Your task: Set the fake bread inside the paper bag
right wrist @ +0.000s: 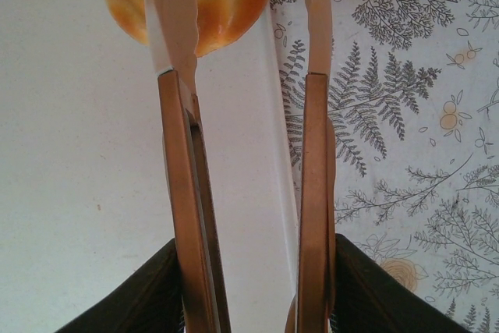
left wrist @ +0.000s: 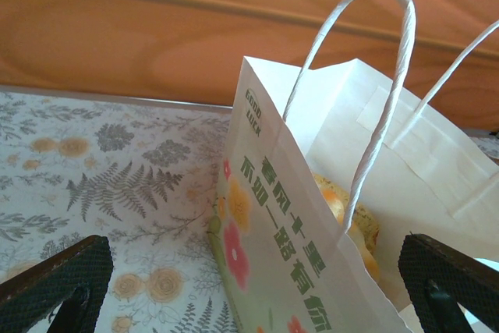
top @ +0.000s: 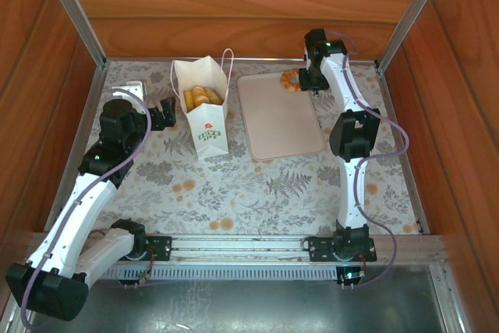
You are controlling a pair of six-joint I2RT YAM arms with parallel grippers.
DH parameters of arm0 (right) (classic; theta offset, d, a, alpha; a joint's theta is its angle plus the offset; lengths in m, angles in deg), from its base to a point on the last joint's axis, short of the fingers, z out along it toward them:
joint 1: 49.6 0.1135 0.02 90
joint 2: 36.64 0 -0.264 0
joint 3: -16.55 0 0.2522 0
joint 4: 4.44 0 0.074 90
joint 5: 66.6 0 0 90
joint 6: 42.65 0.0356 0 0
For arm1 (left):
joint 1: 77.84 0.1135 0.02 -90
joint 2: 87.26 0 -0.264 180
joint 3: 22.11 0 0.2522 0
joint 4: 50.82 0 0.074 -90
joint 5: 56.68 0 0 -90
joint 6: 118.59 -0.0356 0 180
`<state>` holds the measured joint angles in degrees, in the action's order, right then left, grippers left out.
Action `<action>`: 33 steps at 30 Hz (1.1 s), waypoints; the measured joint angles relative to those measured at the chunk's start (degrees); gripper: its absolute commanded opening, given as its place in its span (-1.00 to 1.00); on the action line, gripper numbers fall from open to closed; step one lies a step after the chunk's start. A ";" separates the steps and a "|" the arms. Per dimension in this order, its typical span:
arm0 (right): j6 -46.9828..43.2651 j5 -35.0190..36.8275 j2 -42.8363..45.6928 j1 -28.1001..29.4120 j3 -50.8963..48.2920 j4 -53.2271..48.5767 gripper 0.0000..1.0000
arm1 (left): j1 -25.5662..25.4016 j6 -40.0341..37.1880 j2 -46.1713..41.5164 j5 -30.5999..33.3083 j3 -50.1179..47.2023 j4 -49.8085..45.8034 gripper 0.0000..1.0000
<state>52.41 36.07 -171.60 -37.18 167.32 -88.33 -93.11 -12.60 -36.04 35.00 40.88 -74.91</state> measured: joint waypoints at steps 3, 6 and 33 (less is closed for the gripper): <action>-0.13 0.46 -0.66 0.00 0.00 0.02 -0.05 | 0.00 -0.20 0.17 0.00 0.13 0.00 1.00; -0.44 0.57 -1.66 0.00 0.00 0.11 -0.07 | 0.00 -0.57 0.24 0.00 0.28 0.00 1.00; -1.84 0.76 0.87 0.79 -2.60 1.01 -0.68 | 0.00 -0.48 0.96 0.07 1.99 -1.60 1.00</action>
<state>50.58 36.84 -170.73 -36.39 164.72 -87.32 -93.11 -13.08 -35.07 35.06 42.87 -76.50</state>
